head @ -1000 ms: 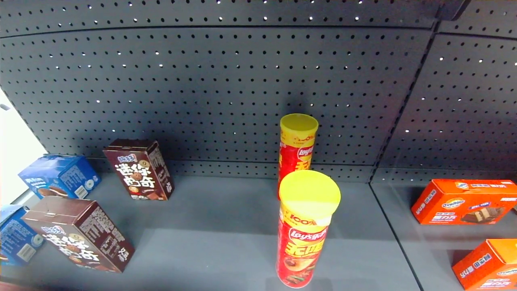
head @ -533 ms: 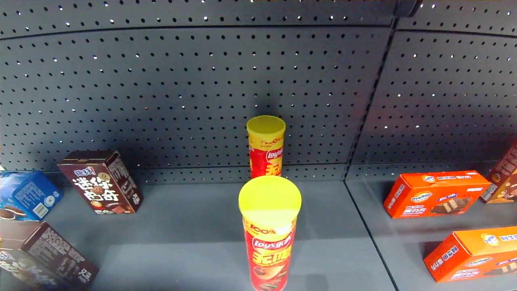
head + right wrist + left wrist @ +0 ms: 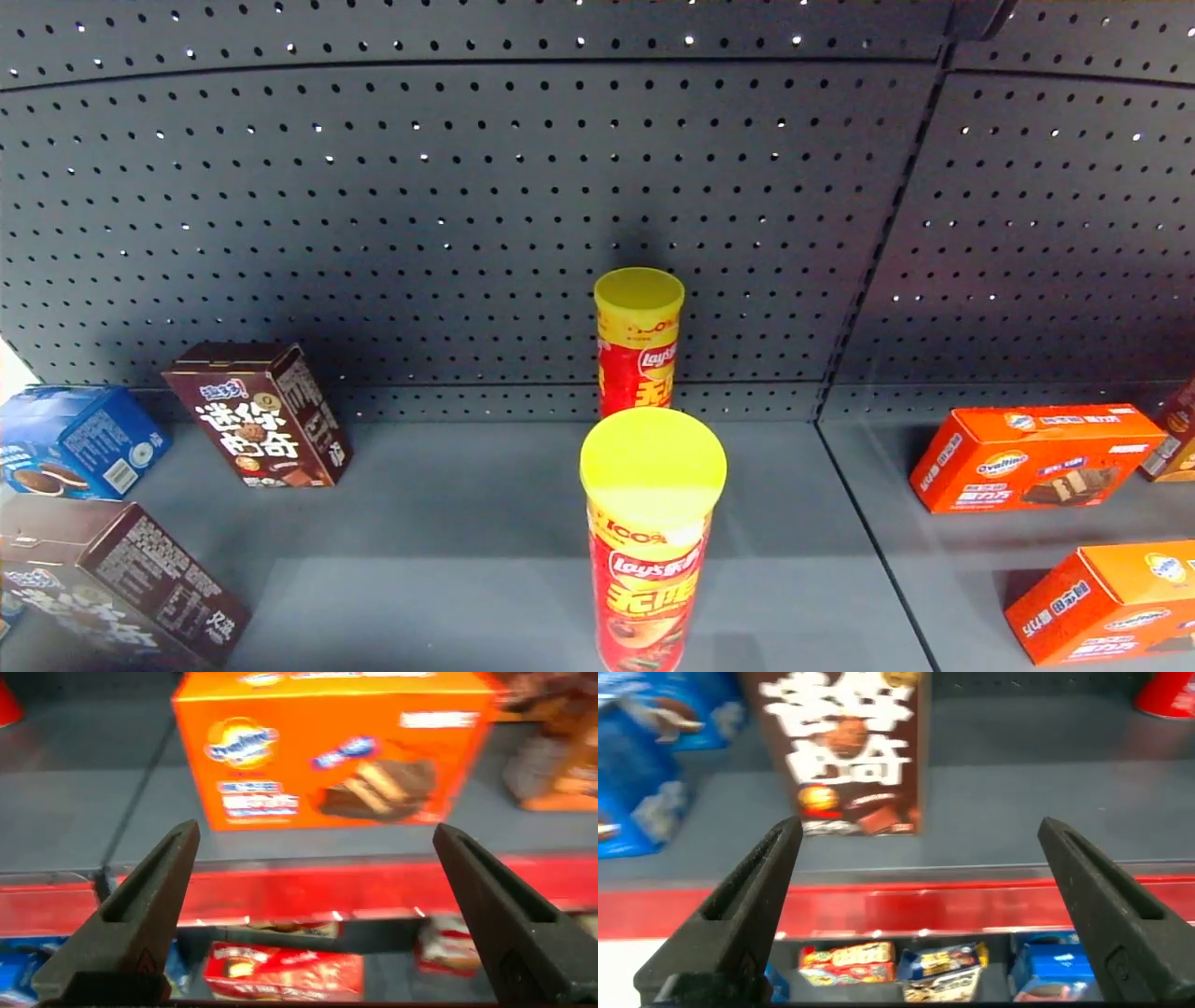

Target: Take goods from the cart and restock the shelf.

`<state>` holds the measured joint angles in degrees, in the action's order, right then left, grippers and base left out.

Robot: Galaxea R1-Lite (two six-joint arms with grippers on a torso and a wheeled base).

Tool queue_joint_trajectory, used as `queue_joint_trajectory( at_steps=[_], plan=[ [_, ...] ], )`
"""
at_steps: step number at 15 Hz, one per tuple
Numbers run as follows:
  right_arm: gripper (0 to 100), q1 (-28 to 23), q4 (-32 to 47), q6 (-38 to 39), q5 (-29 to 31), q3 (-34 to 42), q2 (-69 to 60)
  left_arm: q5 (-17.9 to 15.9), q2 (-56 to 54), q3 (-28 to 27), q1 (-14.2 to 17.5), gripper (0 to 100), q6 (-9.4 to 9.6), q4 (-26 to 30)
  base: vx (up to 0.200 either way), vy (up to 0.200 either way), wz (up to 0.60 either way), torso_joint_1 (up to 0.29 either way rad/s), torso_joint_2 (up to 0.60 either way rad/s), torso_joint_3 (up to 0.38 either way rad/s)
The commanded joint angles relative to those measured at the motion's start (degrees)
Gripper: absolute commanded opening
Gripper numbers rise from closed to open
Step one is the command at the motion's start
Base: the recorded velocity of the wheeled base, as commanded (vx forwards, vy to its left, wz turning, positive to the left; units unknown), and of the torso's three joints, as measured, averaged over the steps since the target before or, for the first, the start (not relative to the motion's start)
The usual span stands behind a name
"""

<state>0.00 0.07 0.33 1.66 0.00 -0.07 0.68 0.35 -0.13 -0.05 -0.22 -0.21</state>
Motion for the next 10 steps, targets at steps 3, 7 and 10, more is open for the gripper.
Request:
queue_joint_trajectory(
  at_steps=[3, 7, 10],
  plan=[
    [100, 0.0, -0.1, 0.0, 0.0, 0.0, 0.1, -0.1, 0.1, 0.0, 0.0, 100, 0.13, 0.0, 0.000, 0.000, 0.00, 0.000, 0.00, 0.000],
    [100, 0.1, -0.1, 0.0, 0.0, 0.0, 0.1, -0.1, 0.1, 0.0, 0.0, 100, 0.22, 0.0, -0.150, 0.000, 0.00, 0.007, 0.00, 0.001],
    [100, 0.0, -0.1, 0.0, 0.0, 0.0, 0.1, 0.1, 0.1, 0.0, 0.0, 100, -0.13, 0.0, 0.000, 0.000, 0.00, -0.009, 0.00, 0.019]
  ],
)
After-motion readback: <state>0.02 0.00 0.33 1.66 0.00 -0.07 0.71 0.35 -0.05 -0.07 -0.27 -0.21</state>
